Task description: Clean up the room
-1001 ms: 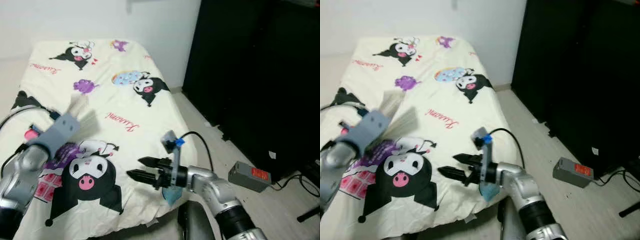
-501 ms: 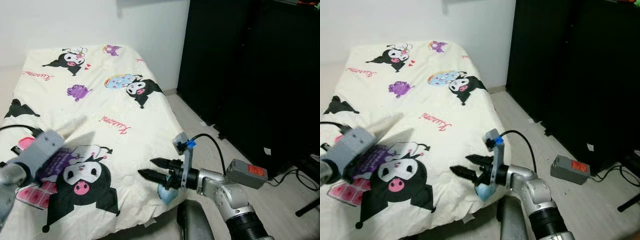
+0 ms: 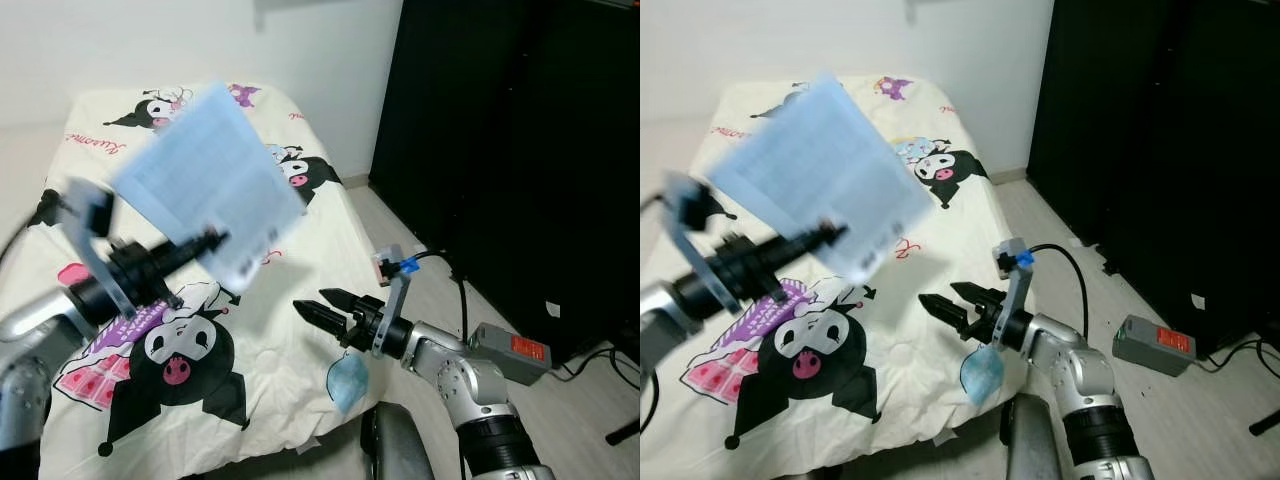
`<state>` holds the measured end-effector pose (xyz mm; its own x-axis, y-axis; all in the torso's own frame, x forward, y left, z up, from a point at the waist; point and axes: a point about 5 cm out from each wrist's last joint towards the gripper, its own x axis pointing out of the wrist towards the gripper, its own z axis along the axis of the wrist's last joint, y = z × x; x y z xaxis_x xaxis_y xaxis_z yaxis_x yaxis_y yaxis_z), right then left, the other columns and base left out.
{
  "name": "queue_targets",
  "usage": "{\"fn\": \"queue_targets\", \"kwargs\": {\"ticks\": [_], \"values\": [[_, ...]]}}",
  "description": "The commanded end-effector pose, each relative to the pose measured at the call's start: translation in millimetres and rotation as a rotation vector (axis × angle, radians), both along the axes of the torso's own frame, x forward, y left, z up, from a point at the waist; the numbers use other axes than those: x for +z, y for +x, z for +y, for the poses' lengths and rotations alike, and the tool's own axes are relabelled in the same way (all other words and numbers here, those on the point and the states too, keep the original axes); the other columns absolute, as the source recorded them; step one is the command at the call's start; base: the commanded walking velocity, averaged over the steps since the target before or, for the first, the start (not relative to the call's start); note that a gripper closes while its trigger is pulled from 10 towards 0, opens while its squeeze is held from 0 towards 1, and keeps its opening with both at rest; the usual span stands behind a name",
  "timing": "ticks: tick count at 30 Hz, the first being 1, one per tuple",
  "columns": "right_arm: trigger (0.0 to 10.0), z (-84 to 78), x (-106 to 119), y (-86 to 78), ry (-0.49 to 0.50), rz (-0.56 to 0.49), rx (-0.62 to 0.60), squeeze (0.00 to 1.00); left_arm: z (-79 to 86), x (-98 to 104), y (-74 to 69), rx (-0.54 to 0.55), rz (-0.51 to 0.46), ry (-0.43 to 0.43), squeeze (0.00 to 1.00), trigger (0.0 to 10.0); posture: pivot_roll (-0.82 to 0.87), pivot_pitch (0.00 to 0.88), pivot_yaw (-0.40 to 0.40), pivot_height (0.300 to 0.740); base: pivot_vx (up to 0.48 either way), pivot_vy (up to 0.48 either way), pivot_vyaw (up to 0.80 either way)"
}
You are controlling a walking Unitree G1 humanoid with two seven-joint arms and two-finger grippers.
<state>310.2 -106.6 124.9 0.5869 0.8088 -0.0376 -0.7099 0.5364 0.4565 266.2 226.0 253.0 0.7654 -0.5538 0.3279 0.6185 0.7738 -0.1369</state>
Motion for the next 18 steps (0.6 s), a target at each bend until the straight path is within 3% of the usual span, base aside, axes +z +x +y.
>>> {"fn": "queue_targets", "kwargs": {"ticks": [1,2,4,5,6,7,8,9,10,12,17,18], "values": [[10.0,0.8,2,-0.8,0.014,-0.011,-0.007,0.00,2.6,7,-2.5,0.011,-0.033,-0.052,0.00,10.0,-0.01,0.074,-0.037,0.463,0.000,0.000,0.00],[10.0,0.0,2,0.2,0.020,-0.009,-0.022,0.00,5.7,9,1.7,0.064,-0.036,-0.107,0.00,10.0,-0.01,0.072,-0.038,0.468,0.000,0.000,0.00],[10.0,0.0,2,0.2,0.020,-0.009,-0.022,0.00,5.7,9,1.7,0.064,-0.036,-0.107,0.00,10.0,-0.01,0.072,-0.038,0.468,0.000,0.000,0.00],[10.0,-0.7,2,1.8,0.030,-0.007,-0.039,0.00,9.9,7,10.0,0.151,-0.013,-0.163,0.00,10.0,-0.02,0.065,-0.042,0.473,0.000,0.000,0.00],[10.0,-0.7,2,1.8,0.030,-0.007,-0.039,0.00,9.9,7,10.0,0.151,-0.013,-0.163,0.00,10.0,-0.02,0.065,-0.042,0.473,0.000,0.000,0.00],[10.0,-1.4,2,3.3,0.039,-0.004,-0.055,0.00,17.4,2,22.5,0.291,0.035,-0.217,0.00,10.0,-0.02,0.062,-0.043,0.477,0.000,0.000,0.00],[10.0,-1.4,2,3.3,0.039,-0.004,-0.055,0.00,17.4,2,22.5,0.291,0.035,-0.217,0.00,10.0,-0.02,0.062,-0.043,0.477,0.000,0.000,0.00],[10.0,-1.9,2,4.3,0.048,-0.002,-0.065,0.00,21.8,-4,33.8,0.397,0.099,-0.245,0.00,10.0,-0.02,0.057,-0.045,0.482,0.000,0.000,0.00],[10.0,-2.2,2,4.9,0.053,0.001,-0.073,0.00,18.8,-10,41.9,0.437,0.158,-0.241,0.00,10.0,-0.03,0.048,-0.048,0.487,-0.480,0.000,0.00],[10.0,-2.6,1,4.9,0.055,0.003,-0.077,0.00,14.9,-12,45.9,0.454,0.161,-0.231,0.00,10.0,-0.03,0.042,-0.049,0.492,-0.480,0.000,0.00],[10.0,-3.2,0,4.6,0.058,0.007,-0.084,0.00,5.0,-17,47.7,0.426,0.159,-0.264,0.00,10.0,-0.03,0.042,-0.049,0.501,0.000,0.000,0.00],[10.0,-4.3,-1,4.7,0.062,0.009,-0.093,0.00,-4.0,-25,49.9,0.403,0.206,-0.253,0.00,10.0,-0.04,0.025,-0.045,0.506,0.000,0.000,0.00]]}}
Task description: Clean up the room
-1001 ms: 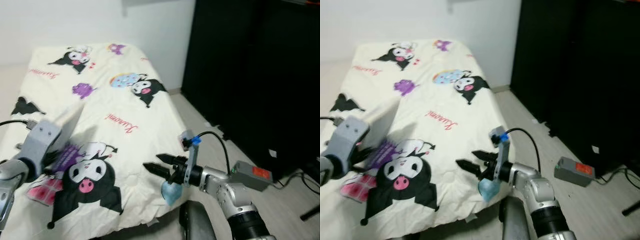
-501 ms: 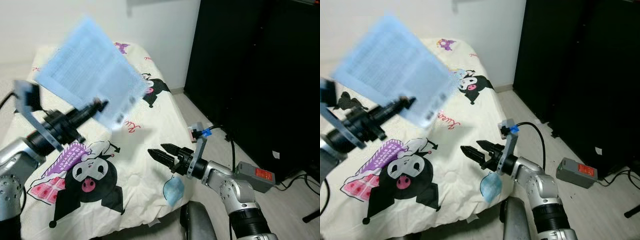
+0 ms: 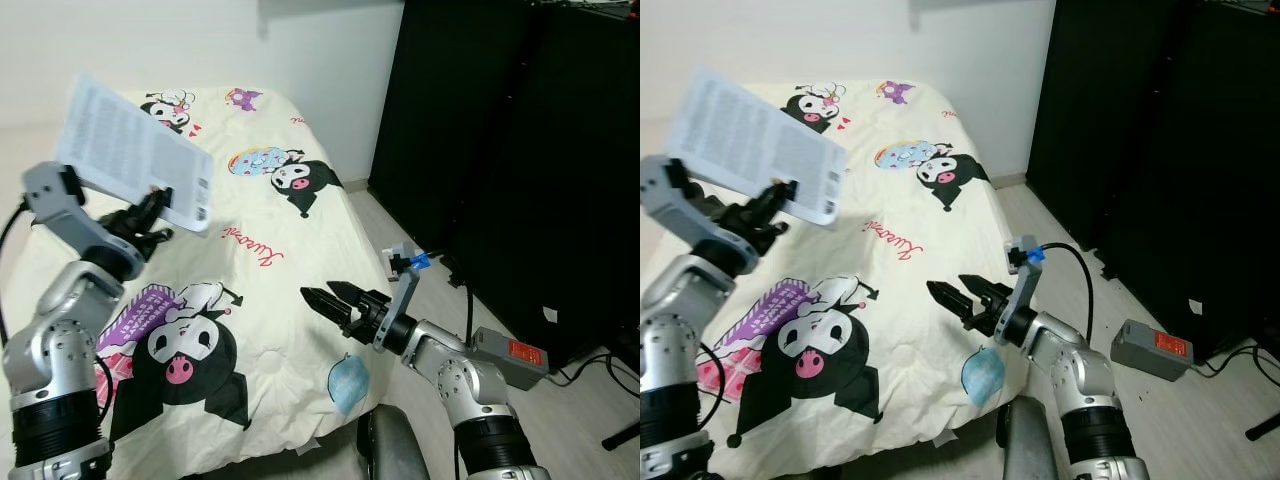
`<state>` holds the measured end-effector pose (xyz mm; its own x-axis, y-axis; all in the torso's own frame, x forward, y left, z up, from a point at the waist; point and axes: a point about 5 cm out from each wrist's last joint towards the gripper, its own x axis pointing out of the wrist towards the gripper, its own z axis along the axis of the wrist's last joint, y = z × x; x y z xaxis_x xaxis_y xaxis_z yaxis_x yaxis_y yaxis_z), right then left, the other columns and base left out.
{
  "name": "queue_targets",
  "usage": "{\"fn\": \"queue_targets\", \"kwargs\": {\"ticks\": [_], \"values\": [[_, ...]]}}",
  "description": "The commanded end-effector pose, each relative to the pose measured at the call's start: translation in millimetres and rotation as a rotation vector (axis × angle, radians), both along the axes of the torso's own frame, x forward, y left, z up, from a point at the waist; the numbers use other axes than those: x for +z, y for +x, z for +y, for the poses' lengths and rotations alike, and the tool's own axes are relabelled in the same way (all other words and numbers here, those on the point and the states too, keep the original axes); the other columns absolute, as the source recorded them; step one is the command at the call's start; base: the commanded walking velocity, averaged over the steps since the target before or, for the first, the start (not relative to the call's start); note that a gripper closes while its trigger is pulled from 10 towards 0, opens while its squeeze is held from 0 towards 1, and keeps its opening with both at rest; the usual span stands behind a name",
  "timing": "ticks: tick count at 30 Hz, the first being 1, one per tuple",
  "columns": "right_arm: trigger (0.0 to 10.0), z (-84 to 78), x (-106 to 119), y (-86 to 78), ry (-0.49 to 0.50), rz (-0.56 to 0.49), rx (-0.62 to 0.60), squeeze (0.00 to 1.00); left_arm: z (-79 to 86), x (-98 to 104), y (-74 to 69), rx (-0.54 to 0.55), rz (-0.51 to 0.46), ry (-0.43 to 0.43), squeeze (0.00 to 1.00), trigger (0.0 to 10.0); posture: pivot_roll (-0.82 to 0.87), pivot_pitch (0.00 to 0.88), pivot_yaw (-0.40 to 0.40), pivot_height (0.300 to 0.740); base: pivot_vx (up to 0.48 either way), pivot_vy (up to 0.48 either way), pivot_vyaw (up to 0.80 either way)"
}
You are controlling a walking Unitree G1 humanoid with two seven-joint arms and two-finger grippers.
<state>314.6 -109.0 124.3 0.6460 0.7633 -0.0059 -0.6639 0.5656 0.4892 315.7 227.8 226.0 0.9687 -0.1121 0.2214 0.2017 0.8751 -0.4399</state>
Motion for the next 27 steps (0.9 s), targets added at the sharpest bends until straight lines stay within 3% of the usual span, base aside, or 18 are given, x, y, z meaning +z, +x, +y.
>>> {"fn": "queue_targets", "kwargs": {"ticks": [1,3,6,10,12,17,27], "values": [[10.0,-1.9,-1,0.3,0.014,-0.001,-0.018,0.00,-5.8,2,0.5,-0.013,-0.012,-0.001,0.00,10.0,-0.04,0.025,-0.045,0.506,0.000,0.000,0.00],[10.0,-4.5,-3,-0.2,0.020,0.007,-0.036,0.00,-26.4,-3,-1.1,-0.088,-0.019,-0.001,0.00,10.0,-0.04,0.023,-0.048,0.516,-0.240,0.000,0.00],[10.0,-5.2,-5,-1.2,0.022,0.014,-0.041,0.00,-38.5,-4,-3.8,-0.115,-0.047,0.023,0.00,10.0,-0.04,0.022,-0.048,0.525,0.000,0.000,0.00],[10.0,-5.2,-5,-1.2,0.022,0.014,-0.041,0.00,-38.5,-4,-3.8,-0.115,-0.047,0.023,0.00,10.0,-0.04,0.022,-0.048,0.525,0.000,0.000,0.00],[10.0,-5.2,-7,-1.6,0.022,0.019,-0.047,0.00,-51.4,-13,-1.6,-0.126,-0.007,0.025,0.00,10.0,-0.04,0.022,-0.048,0.535,-0.139,0.000,0.00],[10.0,-6.4,-8,-0.7,0.029,0.016,-0.064,0.00,-64.6,-23,-1.3,-0.135,0.020,0.041,0.00,10.0,-0.04,0.023,-0.046,0.554,0.000,0.000,0.00],[10.0,-7.8,-7,-0.1,0.038,0.011,-0.082,0.00,-70.4,-26,1.3,-0.144,0.053,0.058,0.00,10.0,-0.04,0.028,-0.042,0.578,-0.089,0.000,0.00]]}}
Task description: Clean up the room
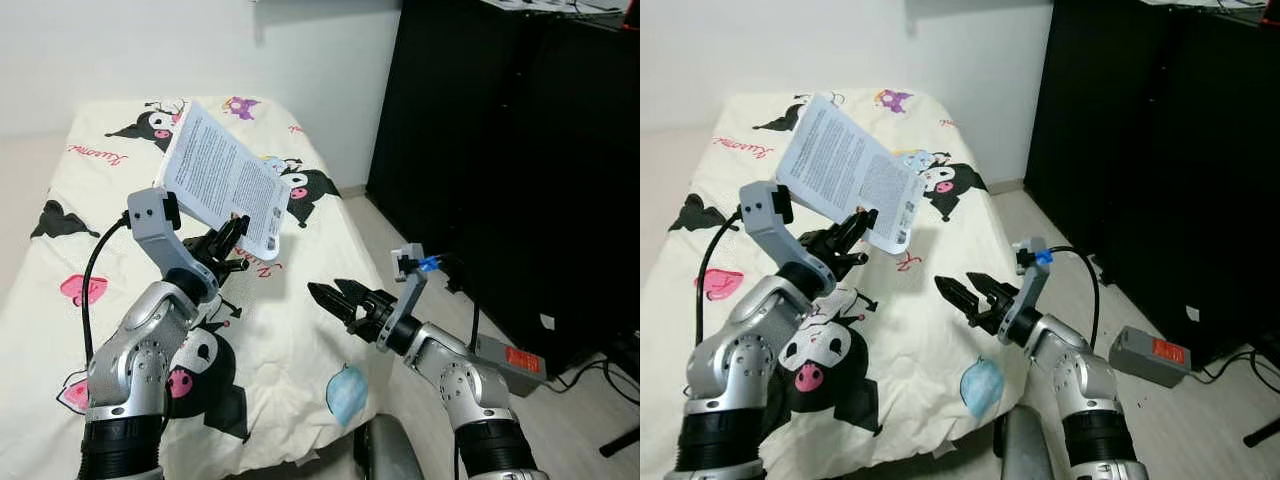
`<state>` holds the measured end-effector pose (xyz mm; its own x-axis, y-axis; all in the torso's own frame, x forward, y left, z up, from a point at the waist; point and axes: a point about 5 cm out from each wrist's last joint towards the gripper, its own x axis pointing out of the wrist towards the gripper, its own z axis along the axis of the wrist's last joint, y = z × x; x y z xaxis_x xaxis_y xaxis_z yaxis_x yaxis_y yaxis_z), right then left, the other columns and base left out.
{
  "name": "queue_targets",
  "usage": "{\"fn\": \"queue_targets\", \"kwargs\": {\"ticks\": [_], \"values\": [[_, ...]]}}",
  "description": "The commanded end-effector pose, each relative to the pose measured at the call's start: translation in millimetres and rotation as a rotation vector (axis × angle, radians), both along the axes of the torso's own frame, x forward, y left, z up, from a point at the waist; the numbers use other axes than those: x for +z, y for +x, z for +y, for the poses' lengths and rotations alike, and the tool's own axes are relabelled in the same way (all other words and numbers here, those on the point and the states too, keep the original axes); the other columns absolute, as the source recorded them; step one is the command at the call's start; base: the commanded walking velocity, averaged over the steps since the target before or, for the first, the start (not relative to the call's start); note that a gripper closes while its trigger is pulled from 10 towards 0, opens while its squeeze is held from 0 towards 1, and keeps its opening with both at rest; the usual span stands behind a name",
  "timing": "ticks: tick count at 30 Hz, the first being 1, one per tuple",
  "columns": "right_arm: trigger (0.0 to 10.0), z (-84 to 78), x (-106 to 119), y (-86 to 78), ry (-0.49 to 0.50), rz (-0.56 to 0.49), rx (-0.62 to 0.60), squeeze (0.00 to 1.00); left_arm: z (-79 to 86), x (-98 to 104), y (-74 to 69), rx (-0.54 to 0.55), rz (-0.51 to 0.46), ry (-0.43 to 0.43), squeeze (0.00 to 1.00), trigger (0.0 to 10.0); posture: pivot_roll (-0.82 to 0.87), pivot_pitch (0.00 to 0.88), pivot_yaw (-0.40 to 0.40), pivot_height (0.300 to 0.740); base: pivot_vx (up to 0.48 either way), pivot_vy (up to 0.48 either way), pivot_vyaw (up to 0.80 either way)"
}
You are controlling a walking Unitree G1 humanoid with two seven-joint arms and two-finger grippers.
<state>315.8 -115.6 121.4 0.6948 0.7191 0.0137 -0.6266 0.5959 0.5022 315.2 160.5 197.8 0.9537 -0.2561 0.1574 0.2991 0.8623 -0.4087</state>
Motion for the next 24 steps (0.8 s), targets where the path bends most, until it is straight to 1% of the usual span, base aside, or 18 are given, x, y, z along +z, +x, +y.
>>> {"fn": "queue_targets", "kwargs": {"ticks": [1,3,6,10,12,13,14,15,17,19,23,24], "values": [[10.0,-1.2,-4,-1.3,0.013,0.012,-0.016,0.00,-3.1,2,1.7,-0.005,-0.004,0.006,0.00,10.0,-0.04,0.028,-0.042,0.578,-0.446,0.000,0.00],[10.0,-1.3,-4,-1.4,0.016,0.012,-0.017,0.00,-6.6,-1,2.4,-0.018,0.024,0.046,0.00,10.0,-0.04,0.029,-0.043,0.588,-0.463,0.000,0.00],[10.0,-1.2,-4,-1.4,0.018,0.012,-0.019,0.00,-6.9,-2,2.4,-0.011,0.026,0.044,0.00,10.0,-0.04,0.029,-0.043,0.593,-0.480,0.000,0.00],[10.0,-0.6,-5,-1.9,0.024,0.012,-0.024,0.00,-4.9,-2,1.0,0.014,-0.010,0.012,0.00,10.0,-0.04,0.033,-0.039,0.612,0.000,0.000,0.00],[10.0,-0.6,-5,-1.9,0.024,0.012,-0.024,0.00,-4.9,-2,1.0,0.014,-0.010,0.012,0.00,10.0,-0.04,0.033,-0.039,0.612,0.000,0.000,0.00],[10.0,-0.7,-5,-2.0,0.024,0.011,-0.024,0.00,-6.1,-5,2.0,0.006,0.017,0.042,0.00,10.0,-0.04,0.033,-0.039,0.617,-0.300,0.000,0.00],[10.0,-1.0,-5,-2.1,0.024,0.012,-0.024,0.00,-7.1,-6,2.3,0.003,0.022,0.054,0.00,10.0,-0.04,0.034,-0.040,0.621,-0.480,0.000,0.00],[10.0,-1.6,-5,-2.2,0.022,0.013,-0.026,0.00,-7.1,-5,2.0,0.005,0.010,0.041,0.00,10.0,-0.04,0.035,-0.040,0.626,-0.424,0.000,0.00],[10.0,-1.6,-5,-2.2,0.022,0.013,-0.026,0.00,-7.1,-5,2.0,0.005,0.010,0.041,0.00,10.0,-0.04,0.035,-0.040,0.626,-0.424,0.000,0.00],[10.0,-2.6,-6,-2.1,0.020,0.017,-0.032,0.00,-7.0,-5,1.8,0.007,0.012,0.038,0.00,10.0,-0.04,0.035,-0.040,0.631,0.000,0.000,0.00],[10.0,-12.4,-21,-0.4,-0.018,0.070,-0.109,0.00,-5.3,-18,2.4,0.029,0.042,0.107,0.00,10.0,-0.04,0.036,-0.041,0.650,0.000,0.000,0.00],[10.0,-16.1,-29,-3.3,-0.023,0.094,-0.117,0.00,-1.6,-27,1.5,0.039,0.067,0.110,0.00,10.0,-0.04,0.036,-0.042,0.660,0.000,0.000,0.00]]}}
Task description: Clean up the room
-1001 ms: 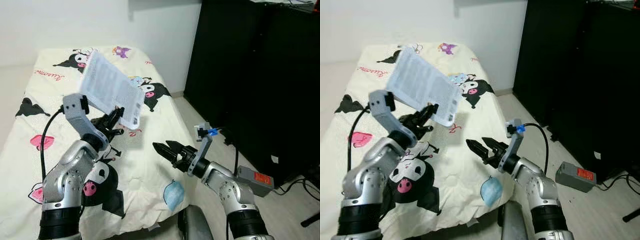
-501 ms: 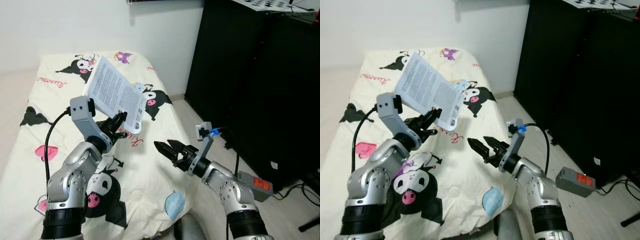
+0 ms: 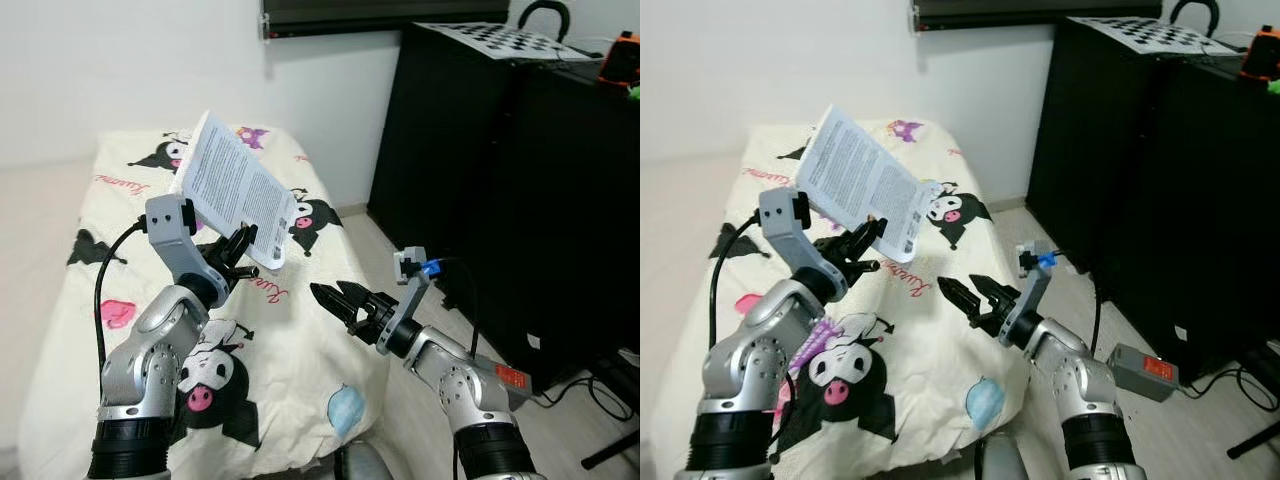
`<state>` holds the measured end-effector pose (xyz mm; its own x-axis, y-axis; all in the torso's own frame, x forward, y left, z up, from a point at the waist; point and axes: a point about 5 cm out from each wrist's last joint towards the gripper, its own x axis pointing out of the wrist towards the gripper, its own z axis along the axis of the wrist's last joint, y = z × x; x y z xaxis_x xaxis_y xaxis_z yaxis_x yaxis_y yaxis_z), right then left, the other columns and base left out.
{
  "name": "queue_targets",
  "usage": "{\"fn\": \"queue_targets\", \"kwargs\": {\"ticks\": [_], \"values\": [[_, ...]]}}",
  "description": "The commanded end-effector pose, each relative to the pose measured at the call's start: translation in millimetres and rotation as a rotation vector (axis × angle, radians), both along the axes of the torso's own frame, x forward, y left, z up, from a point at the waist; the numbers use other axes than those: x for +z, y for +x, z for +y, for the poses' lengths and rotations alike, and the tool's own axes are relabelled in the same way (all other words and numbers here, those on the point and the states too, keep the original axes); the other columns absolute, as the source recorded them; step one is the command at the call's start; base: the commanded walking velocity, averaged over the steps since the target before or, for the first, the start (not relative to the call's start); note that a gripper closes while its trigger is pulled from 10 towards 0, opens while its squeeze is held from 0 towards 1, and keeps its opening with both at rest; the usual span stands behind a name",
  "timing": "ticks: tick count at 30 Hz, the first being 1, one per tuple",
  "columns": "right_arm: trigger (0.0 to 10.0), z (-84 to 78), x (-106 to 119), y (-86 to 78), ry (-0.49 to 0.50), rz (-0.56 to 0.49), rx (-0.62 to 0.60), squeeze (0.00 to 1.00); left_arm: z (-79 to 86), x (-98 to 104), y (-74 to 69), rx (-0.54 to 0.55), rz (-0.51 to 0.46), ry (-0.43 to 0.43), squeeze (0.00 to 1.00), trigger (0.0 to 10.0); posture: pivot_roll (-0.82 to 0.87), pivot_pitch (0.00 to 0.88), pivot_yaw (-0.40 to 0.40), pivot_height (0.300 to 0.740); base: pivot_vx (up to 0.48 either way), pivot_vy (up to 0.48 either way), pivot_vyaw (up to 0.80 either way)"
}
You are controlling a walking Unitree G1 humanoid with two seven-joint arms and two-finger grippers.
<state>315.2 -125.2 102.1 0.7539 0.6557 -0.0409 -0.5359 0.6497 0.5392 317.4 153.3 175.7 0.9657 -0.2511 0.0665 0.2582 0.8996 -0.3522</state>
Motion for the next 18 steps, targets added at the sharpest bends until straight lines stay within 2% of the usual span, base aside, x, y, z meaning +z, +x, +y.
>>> {"fn": "queue_targets", "kwargs": {"ticks": [1,4,6,7,9,10,11,13,18], "values": [[10.0,-6.4,-9,-2.7,-0.017,0.025,-0.029,0.00,5.6,-5,-0.6,0.023,-0.006,0.025,0.00,10.0,-0.04,0.036,-0.042,0.660,0.000,0.000,0.00],[10.0,-7.9,-13,-4.2,-0.021,0.035,-0.031,0.00,7.6,-9,-1.2,0.028,0.003,0.025,0.00,10.0,-0.04,0.029,-0.043,0.665,0.000,0.000,0.00],[10.0,-12.5,-23,-7.5,-0.035,0.068,-0.043,0.00,14.8,-21,-2.4,0.049,0.025,0.032,0.00,10.0,-0.04,0.024,-0.045,0.674,0.000,0.000,0.00],[10.0,-17.0,-31,-9.6,-0.043,0.098,-0.060,0.00,21.5,-35,-1.9,0.077,0.071,0.074,0.00,10.0,-0.04,0.006,-0.047,0.679,0.000,0.000,0.00],[10.0,-25.7,-48,-14.8,-0.071,0.155,-0.095,0.00,35.0,-66,-3.8,0.130,0.185,0.211,0.00,10.0,-0.04,0.000,-0.047,0.689,0.000,0.000,0.00],[10.0,-25.7,-48,-14.8,-0.071,0.155,-0.095,0.00,35.0,-66,-3.8,0.130,0.185,0.211,0.00,10.0,-0.04,0.000,-0.047,0.689,0.000,0.000,0.00],[10.0,-32.6,-65,-20.7,-0.137,0.203,-0.123,0.00,47.5,-91,-9.4,0.180,0.273,0.234,0.00,10.0,-0.04,0.000,-0.047,0.698,0.000,0.000,0.00],[10.0,-38.8,-84,-29.7,-0.217,0.261,-0.150,0.00,58.2,-115,-19.1,0.224,0.352,0.250,0.00,10.0,-0.04,0.000,-0.045,0.708,0.000,0.000,0.00],[10.0,-40.8,-90,-32.9,-0.240,0.279,-0.158,0.00,61.4,-123,-22.8,0.235,0.375,0.262,0.00,10.0,-0.04,0.000,-0.045,0.722,0.000,0.000,0.00]]}}
